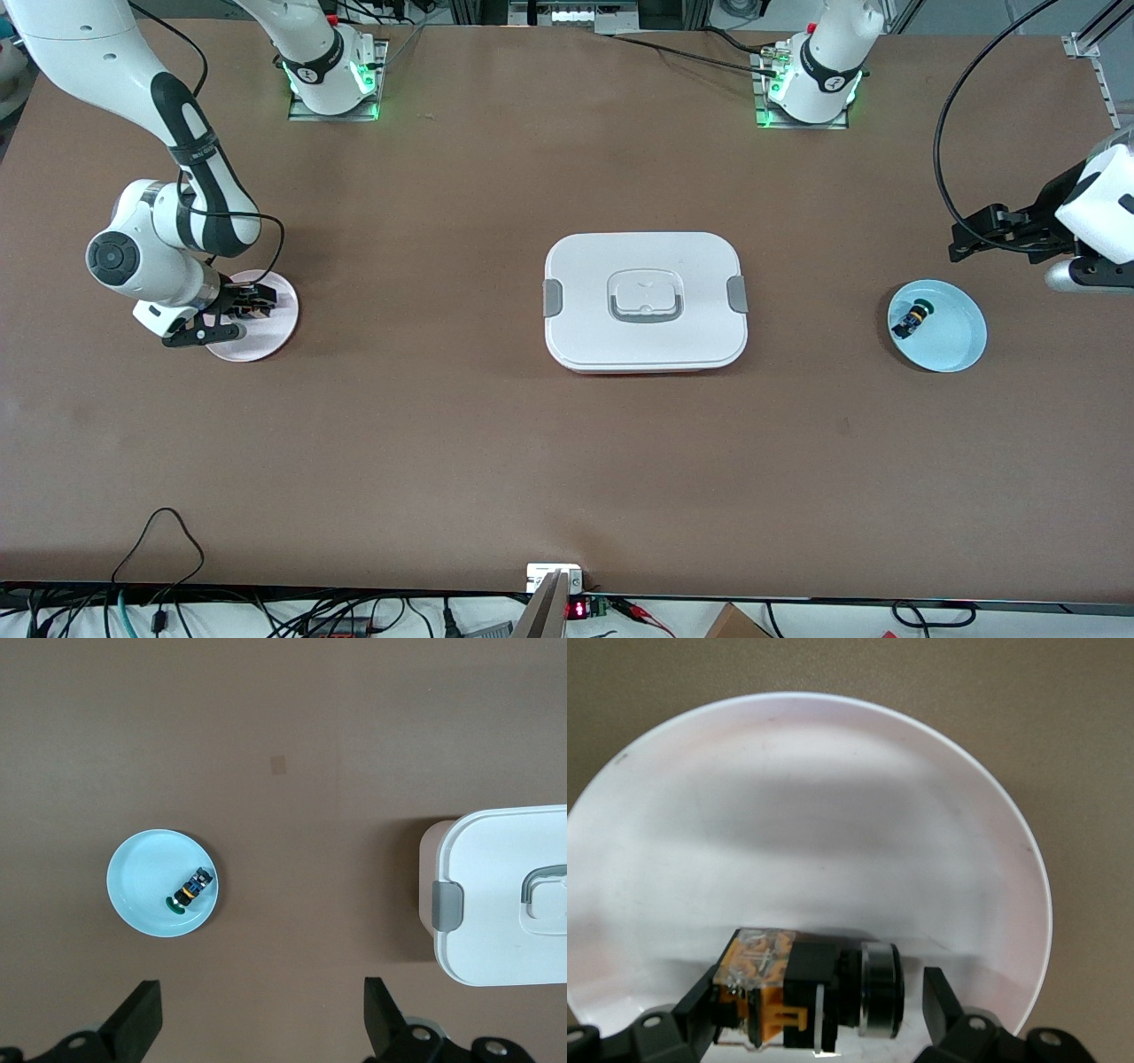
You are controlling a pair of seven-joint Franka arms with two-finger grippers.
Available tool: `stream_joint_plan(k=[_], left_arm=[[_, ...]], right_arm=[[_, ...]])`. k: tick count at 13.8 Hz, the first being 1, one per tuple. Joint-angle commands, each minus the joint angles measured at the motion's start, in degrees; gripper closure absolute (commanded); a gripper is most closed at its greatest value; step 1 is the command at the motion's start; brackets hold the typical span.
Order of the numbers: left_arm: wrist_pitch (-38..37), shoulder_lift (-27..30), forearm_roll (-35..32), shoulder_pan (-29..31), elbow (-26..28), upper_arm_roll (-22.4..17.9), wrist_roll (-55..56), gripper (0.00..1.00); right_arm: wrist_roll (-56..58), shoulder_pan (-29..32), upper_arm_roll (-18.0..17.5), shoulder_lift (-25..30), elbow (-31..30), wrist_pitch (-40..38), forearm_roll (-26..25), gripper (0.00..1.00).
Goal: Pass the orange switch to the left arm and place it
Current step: 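Close the right gripper on the orange switch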
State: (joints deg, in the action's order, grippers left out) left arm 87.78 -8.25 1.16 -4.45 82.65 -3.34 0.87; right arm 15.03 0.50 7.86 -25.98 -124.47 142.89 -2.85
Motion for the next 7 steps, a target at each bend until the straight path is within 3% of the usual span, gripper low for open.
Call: stream_joint_plan(k=[1, 2, 7], left_arm=[[-0.9, -1.3, -1.5, -0.3, -2.1, 0.0, 0.3, 0.00], [-0.9, -1.3, -1.5, -0.4, -2.1, 0.0, 0.3, 0.00], [-0.9, -1.3, -1.5, -0.4, -2.1, 0.0, 0.3, 0.00]], right_arm=[[0.0, 0.0, -0.3, 0.6, 0.2, 0.2, 0.0, 0.61], [0.2, 0.0, -0.4, 0.8, 0.5, 0.1, 0.2, 0.72], [0.7, -0.1, -1.0, 4.1, 2.3, -1.9, 0.1, 0.77]])
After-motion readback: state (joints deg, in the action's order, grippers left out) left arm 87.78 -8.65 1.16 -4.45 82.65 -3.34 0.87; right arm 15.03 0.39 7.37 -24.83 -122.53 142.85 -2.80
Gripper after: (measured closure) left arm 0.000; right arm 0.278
